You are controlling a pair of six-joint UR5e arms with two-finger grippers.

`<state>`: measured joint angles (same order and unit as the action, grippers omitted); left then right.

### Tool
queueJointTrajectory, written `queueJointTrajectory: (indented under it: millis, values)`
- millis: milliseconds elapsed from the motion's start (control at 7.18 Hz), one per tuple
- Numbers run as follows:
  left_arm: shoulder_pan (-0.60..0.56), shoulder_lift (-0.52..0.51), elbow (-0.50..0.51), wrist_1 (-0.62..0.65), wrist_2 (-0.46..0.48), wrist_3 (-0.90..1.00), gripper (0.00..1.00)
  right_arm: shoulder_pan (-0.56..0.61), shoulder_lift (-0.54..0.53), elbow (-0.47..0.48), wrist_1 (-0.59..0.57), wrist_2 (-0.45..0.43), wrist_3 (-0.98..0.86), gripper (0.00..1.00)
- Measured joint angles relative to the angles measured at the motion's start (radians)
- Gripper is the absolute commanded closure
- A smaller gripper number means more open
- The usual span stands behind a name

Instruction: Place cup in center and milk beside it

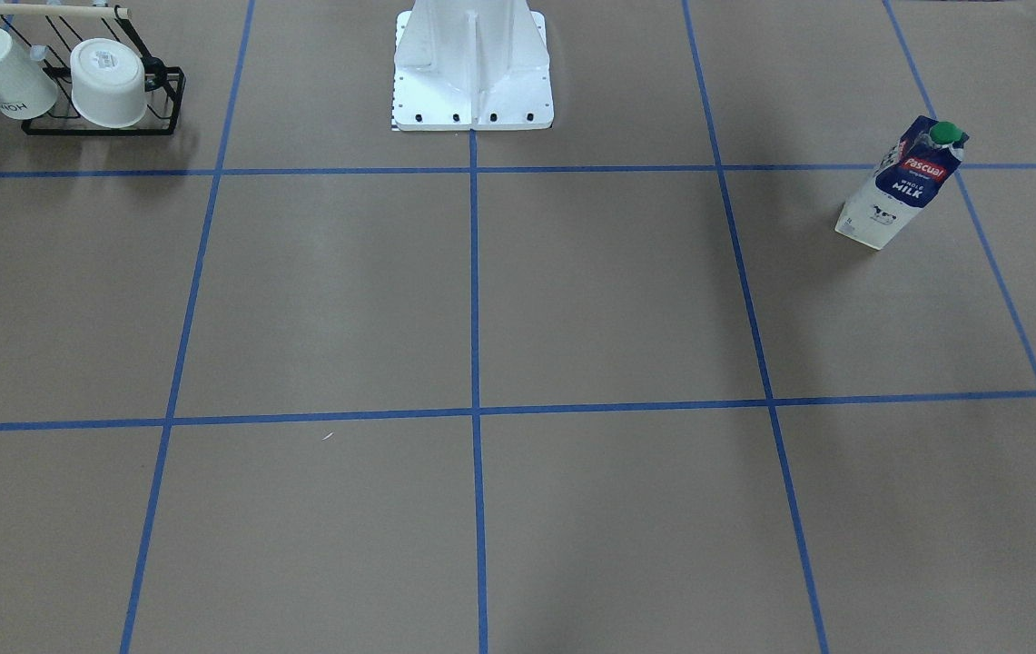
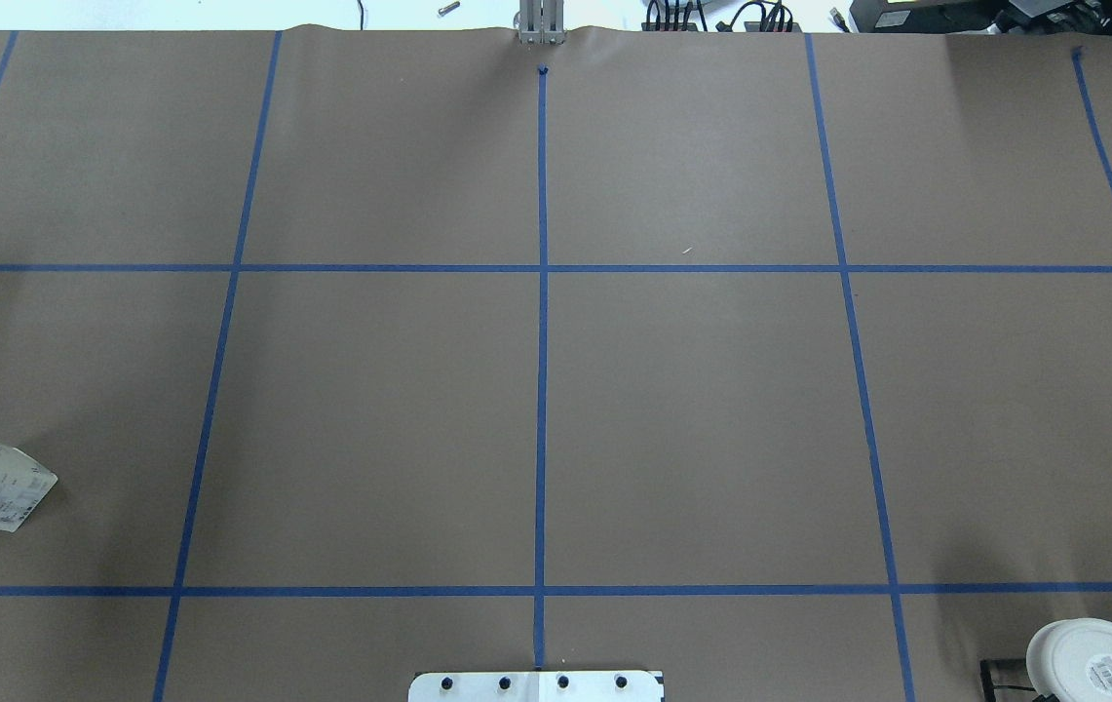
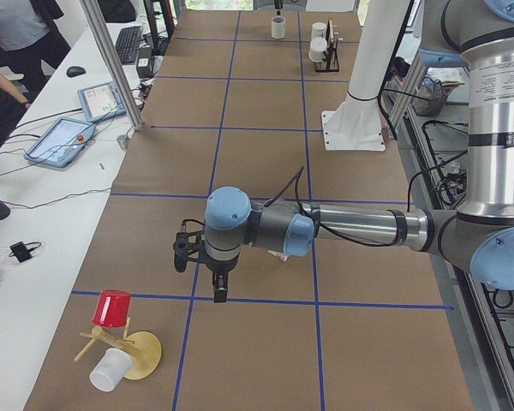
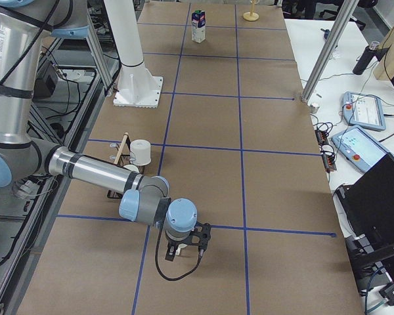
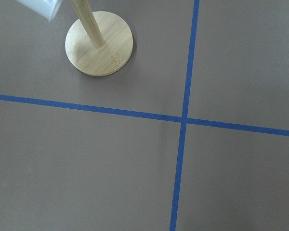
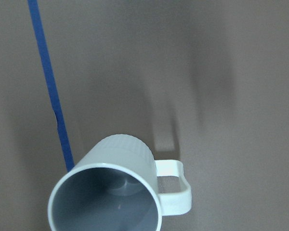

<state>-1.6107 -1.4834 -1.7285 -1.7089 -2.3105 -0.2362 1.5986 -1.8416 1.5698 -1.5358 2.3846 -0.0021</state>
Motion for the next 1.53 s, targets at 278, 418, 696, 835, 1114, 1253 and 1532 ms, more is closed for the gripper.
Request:
queueJointTrajectory:
  millis: [278, 418, 696, 835, 1114, 1253, 1532]
  values:
    - [0.000, -0.003, -0.001, 0.000, 0.000, 0.000, 0.01, -0.006, 0.003, -0.032, 0.000, 0.024, -0.001, 0.00]
    - [0.000, -0.005, -0.001, 0.000, 0.000, 0.000, 0.01, -0.010, 0.006, -0.048, 0.000, 0.038, -0.001, 0.00]
    - [0.000, -0.008, -0.001, -0.001, 0.000, 0.000, 0.01, -0.014, 0.040, -0.108, 0.000, 0.068, -0.001, 0.00]
    - [0.000, -0.009, -0.001, -0.002, 0.000, 0.000, 0.01, -0.014, 0.062, -0.141, 0.000, 0.077, -0.001, 0.06]
    - [0.000, -0.009, 0.002, -0.007, 0.000, 0.000, 0.01, -0.014, 0.078, -0.170, 0.000, 0.118, 0.000, 0.79]
    - [0.000, -0.009, 0.002, -0.008, 0.000, 0.001, 0.01, -0.014, 0.077, -0.177, -0.001, 0.139, 0.001, 1.00]
    - [0.000, -0.009, 0.005, -0.009, 0.000, 0.000, 0.01, -0.014, 0.076, -0.182, -0.001, 0.154, 0.002, 1.00]
